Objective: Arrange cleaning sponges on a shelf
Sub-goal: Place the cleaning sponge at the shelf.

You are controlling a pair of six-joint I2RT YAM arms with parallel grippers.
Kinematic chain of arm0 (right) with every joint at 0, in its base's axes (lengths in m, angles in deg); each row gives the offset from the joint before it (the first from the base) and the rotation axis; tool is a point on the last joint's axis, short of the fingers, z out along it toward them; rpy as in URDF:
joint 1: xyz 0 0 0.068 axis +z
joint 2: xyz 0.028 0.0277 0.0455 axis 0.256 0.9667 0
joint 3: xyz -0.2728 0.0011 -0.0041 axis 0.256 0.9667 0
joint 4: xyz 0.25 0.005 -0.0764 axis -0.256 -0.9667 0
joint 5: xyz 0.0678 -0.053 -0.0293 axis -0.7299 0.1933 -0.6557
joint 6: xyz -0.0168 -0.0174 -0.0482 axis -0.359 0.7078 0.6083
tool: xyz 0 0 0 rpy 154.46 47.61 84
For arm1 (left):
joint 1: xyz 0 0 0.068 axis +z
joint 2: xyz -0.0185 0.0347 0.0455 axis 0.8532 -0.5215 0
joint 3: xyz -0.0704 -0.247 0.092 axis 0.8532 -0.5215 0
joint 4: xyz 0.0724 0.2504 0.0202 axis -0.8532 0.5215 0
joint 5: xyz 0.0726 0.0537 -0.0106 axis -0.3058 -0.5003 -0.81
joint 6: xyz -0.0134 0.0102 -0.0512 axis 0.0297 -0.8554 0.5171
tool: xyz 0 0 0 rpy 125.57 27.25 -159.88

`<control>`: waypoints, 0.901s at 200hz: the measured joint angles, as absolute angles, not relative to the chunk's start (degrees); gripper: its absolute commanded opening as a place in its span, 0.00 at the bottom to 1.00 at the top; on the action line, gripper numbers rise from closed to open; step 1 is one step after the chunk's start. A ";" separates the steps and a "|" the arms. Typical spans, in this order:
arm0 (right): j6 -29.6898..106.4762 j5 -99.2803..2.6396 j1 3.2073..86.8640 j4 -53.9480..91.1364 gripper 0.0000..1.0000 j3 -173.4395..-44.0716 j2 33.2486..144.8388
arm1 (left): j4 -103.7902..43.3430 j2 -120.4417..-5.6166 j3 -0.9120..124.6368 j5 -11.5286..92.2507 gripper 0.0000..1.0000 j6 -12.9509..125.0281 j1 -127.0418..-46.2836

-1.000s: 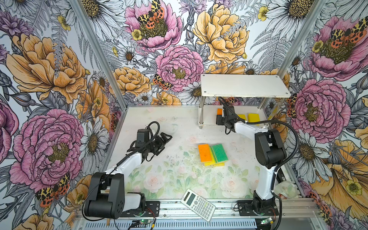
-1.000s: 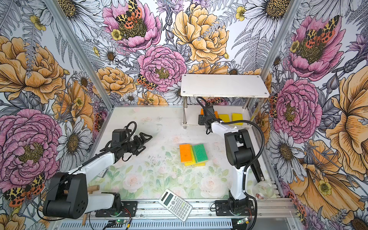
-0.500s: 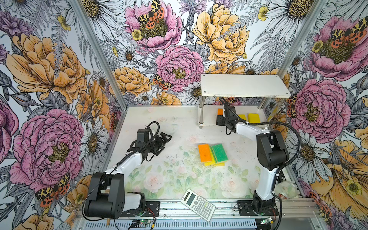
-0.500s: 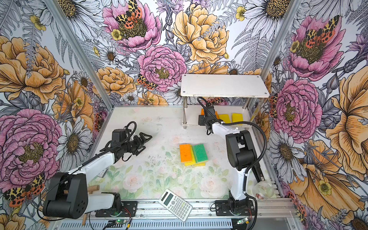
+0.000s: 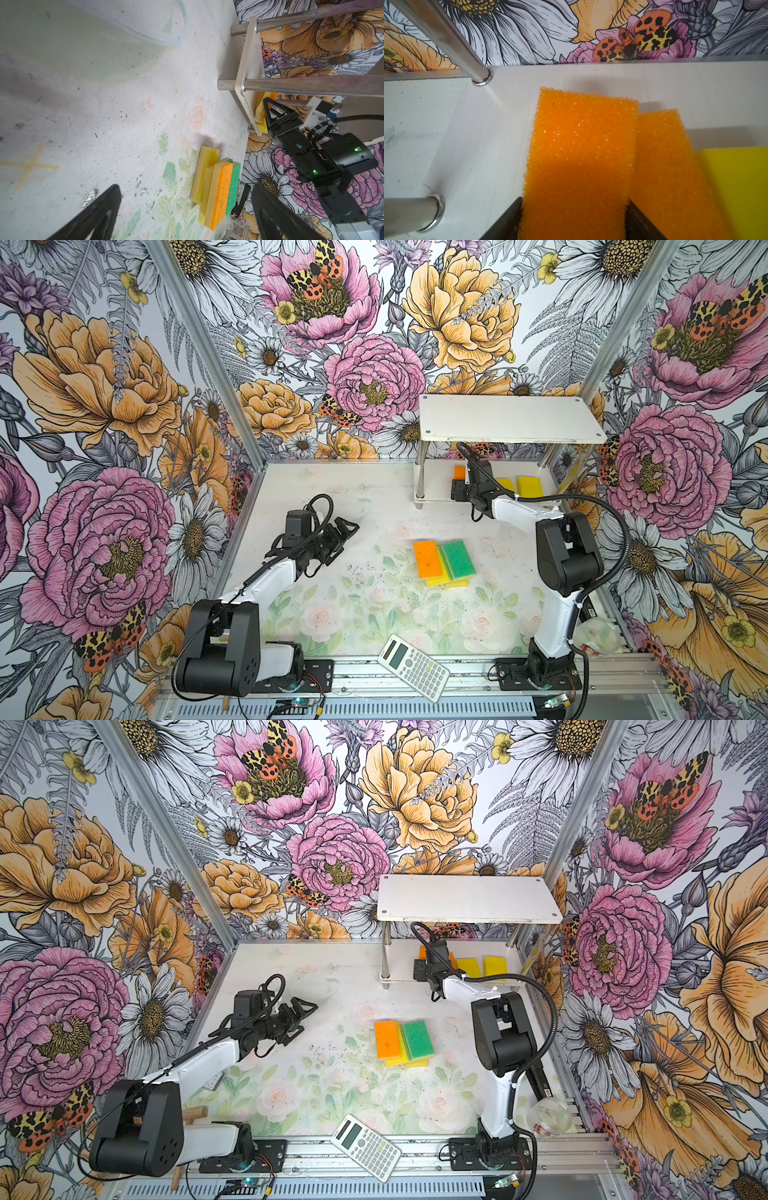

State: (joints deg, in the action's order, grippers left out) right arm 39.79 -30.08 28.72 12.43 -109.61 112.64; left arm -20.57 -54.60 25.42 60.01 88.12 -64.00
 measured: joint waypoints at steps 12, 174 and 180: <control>40.07 -30.06 28.72 12.41 0.74 -109.54 112.64 | -20.57 -54.60 25.42 60.01 0.99 88.14 -64.00; 42.22 -29.47 28.72 14.62 0.78 -106.04 110.09 | -20.55 -54.34 24.72 59.99 0.99 88.12 -64.00; 42.22 -29.47 28.72 14.81 0.77 -105.89 109.85 | -20.55 -54.25 24.72 59.99 0.99 88.12 -64.00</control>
